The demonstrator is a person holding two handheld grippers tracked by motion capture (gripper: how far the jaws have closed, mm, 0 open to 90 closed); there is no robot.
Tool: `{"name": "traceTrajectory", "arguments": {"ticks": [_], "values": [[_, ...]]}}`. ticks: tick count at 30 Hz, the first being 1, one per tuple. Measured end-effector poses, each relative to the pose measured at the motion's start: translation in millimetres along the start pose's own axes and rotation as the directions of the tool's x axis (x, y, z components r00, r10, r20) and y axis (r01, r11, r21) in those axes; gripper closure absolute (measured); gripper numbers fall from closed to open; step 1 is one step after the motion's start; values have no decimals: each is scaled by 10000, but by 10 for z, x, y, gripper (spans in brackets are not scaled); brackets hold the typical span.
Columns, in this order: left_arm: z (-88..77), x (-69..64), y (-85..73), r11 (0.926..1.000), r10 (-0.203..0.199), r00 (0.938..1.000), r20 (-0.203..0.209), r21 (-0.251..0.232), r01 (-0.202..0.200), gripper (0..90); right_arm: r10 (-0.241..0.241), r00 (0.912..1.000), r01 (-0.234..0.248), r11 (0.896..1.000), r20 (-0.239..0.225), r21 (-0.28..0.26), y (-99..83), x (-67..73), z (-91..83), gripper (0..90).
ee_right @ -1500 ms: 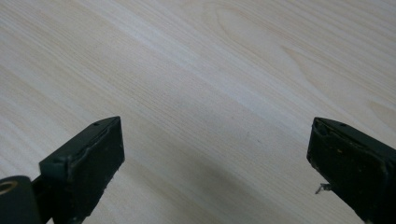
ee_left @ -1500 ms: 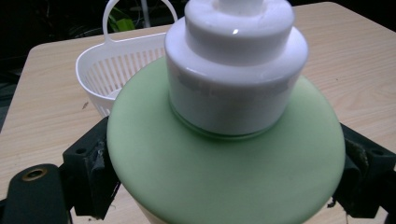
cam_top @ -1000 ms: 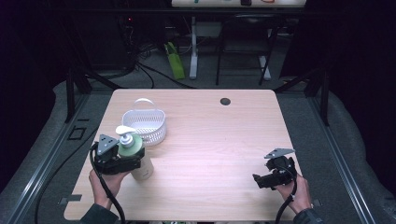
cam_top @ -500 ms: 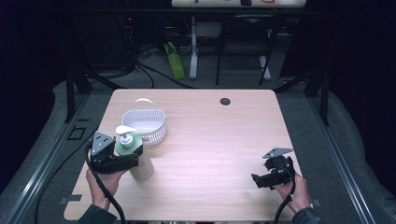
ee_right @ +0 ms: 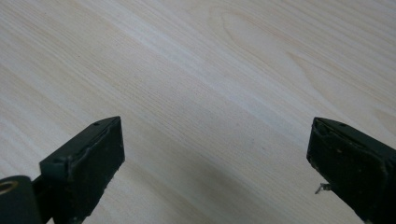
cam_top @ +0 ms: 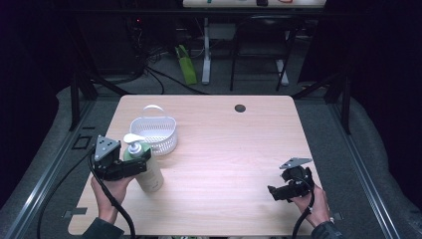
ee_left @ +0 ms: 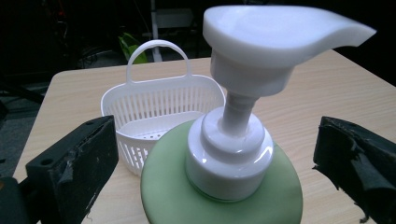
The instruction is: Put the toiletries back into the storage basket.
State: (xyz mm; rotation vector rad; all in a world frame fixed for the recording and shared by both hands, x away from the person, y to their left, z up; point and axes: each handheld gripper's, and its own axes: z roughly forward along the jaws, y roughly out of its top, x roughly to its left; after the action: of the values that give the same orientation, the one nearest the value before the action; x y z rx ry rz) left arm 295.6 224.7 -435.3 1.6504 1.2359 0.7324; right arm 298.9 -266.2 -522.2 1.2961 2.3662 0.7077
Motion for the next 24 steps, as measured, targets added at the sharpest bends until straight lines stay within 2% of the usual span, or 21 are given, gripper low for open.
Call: {"name": "traceTrajectory", "arguments": {"ticks": [4, 8, 10, 13, 24], "values": [[-11, -21, 22, 9996, 44, 10000, -51, -268, -46, 9, -15, 10000, 15, 10000, -19, 17, -5, -1, -2, 36], [-58, -58, 48, 9974, 158, 9999, -62, -705, -162, 156, -9, 10000, 9, 10000, -6, 14, -12, -6, -4, 37], [-69, -76, 54, 9962, 200, 9998, -42, -853, -202, 171, 12, 10000, -12, 10000, 14, 18, -15, -6, -7, 37], [-84, -91, 61, 9948, 266, 9996, -98, -983, -274, 309, -24, 10000, 24, 10000, 8, 5, -12, -6, -7, 37], [-102, -82, 75, 9915, 135, 9996, -264, -1292, -168, 506, -27, 10000, 27, 10000, 31, 36, -16, -5, -1, 39]]}}
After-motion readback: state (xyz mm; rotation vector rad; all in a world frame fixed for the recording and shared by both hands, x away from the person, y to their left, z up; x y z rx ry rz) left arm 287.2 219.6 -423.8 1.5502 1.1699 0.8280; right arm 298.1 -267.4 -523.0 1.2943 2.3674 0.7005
